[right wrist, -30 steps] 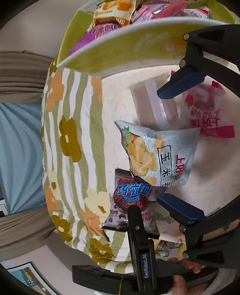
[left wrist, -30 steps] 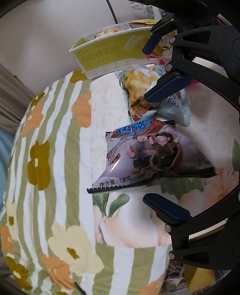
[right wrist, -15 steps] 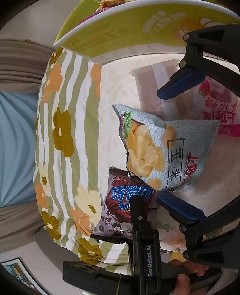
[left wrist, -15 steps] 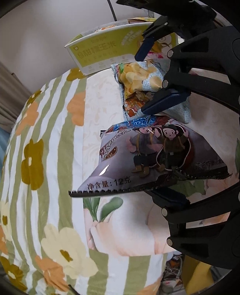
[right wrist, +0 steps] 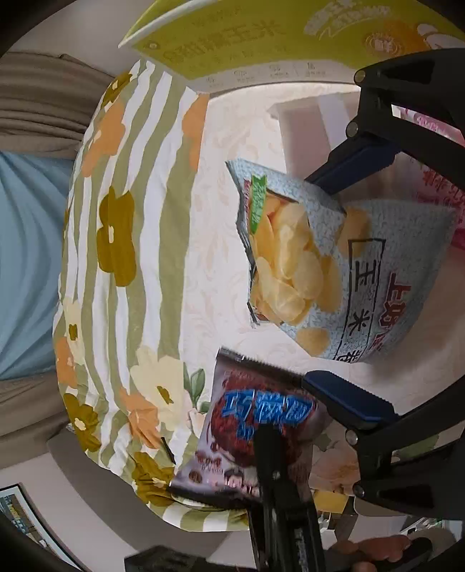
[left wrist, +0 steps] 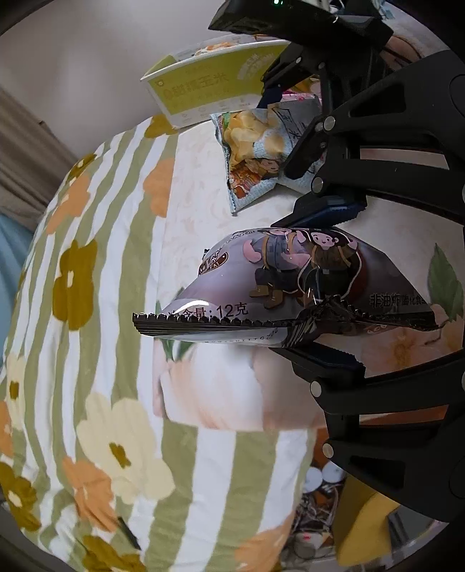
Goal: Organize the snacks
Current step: 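Grasp the purple chocolate bag with the left tool while the right tool grasps the white-blue chips bag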
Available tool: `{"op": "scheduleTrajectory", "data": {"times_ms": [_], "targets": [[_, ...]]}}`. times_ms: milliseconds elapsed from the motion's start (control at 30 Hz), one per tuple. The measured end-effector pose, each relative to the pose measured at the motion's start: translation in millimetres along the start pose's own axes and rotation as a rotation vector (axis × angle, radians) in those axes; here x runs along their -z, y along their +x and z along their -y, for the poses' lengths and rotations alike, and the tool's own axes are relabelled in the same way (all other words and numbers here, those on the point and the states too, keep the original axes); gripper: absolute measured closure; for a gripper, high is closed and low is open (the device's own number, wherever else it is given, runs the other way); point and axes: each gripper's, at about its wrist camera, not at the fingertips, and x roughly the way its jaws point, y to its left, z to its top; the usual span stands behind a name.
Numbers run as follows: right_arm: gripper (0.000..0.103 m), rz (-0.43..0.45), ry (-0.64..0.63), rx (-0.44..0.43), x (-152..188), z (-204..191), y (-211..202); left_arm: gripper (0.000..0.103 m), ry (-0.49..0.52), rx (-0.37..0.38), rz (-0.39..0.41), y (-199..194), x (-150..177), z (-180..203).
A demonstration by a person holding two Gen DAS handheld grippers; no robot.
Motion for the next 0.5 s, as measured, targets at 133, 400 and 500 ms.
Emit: {"op": "scheduleTrajectory", "data": {"times_ms": [133,400,500], "targets": [[0.017,-0.016,-0.010,0.003,0.2,-3.3,3.9,0.051,-0.023,-0.001,0.016,-10.0,6.3,-6.8],[0.040,-0.024,-0.014,0.012,1.3,-8.0,1.8,0.051,-0.024,-0.008,0.064,-36.7,11.5,-9.2],[0.042,-0.018,-0.005,0.015,2.2,-9.4,-3.9,0.051,-0.026,-0.006,0.082,-48.0,11.9,-8.6]]}}
